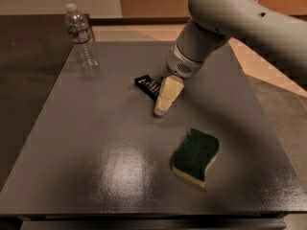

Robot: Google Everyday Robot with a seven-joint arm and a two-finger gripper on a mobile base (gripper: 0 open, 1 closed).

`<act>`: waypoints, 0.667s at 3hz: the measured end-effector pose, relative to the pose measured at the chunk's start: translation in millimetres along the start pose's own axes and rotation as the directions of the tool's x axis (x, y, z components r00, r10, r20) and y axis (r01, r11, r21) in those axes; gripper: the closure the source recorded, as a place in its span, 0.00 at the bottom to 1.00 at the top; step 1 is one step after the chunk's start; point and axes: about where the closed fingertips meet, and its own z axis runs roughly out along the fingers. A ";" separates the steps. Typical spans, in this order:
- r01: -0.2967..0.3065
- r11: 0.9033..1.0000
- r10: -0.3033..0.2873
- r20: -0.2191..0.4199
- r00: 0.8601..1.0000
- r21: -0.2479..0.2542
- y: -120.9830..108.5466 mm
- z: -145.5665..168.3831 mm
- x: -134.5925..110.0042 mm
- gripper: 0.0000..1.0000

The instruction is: Move rxbar chocolate near sponge

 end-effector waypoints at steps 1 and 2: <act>-0.002 1.000 0.002 -0.013 1.000 -0.013 -2.3 8.2 2.2 0.17; -0.004 1.000 0.004 -0.018 1.000 -0.026 -4.0 11.0 2.5 0.41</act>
Offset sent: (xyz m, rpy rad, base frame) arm 0.0089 -0.0008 -0.0106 -0.0141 0.0407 0.0041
